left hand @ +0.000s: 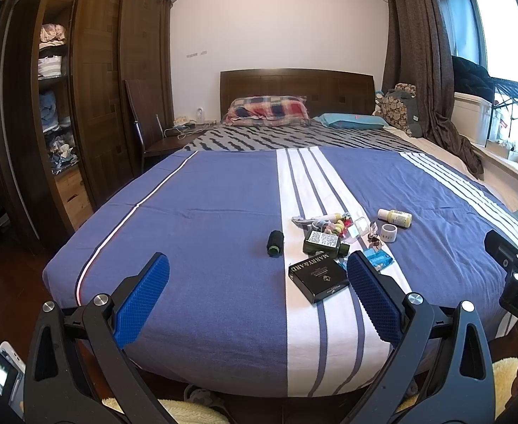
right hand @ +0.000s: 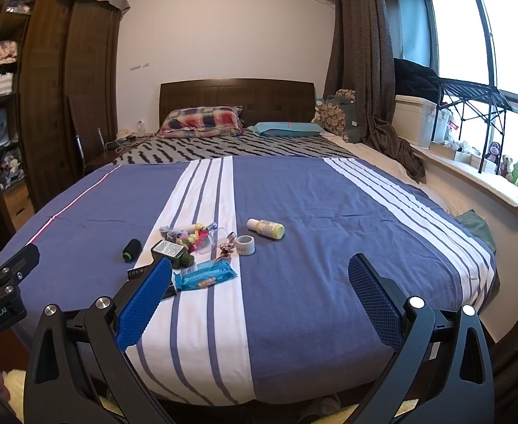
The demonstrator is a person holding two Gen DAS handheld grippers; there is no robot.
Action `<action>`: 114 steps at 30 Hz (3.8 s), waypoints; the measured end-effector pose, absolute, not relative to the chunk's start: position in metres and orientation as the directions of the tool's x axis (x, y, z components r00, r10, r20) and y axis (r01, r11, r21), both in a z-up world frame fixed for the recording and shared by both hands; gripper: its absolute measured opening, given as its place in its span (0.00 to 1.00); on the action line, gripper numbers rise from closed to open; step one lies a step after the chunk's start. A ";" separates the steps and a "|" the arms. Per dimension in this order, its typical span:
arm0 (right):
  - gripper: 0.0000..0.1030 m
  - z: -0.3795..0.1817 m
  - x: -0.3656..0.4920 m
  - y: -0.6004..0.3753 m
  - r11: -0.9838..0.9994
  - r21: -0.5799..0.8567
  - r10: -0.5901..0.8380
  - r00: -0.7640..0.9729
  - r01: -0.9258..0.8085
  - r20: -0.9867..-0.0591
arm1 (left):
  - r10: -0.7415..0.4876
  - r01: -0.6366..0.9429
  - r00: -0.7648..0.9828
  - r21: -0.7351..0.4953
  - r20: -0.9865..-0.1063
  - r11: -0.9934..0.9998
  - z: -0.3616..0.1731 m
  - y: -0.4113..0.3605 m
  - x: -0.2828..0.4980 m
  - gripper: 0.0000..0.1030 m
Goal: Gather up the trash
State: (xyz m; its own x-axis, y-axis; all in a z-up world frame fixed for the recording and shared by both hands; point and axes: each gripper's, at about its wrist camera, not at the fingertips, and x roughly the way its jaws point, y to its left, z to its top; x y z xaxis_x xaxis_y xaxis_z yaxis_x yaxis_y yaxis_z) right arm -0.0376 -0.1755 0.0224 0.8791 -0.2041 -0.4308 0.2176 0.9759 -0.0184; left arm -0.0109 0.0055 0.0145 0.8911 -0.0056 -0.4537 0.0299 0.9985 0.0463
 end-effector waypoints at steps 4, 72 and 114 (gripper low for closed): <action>0.97 0.022 -0.038 -0.176 0.976 -0.018 -0.203 0.879 0.216 -0.431 | -0.005 0.029 0.891 0.046 -0.453 0.999 0.014 0.006 -0.011 0.93; 0.97 -0.008 -0.008 -0.192 0.966 -0.057 -0.251 0.856 0.253 -0.453 | 0.010 0.038 0.854 0.082 -0.521 0.996 -0.020 0.006 0.022 0.93; 0.97 -0.100 0.112 -0.218 0.983 0.071 -0.075 0.729 0.168 -0.680 | -0.125 0.187 0.654 -0.001 -0.746 0.982 -0.142 -0.055 0.143 0.80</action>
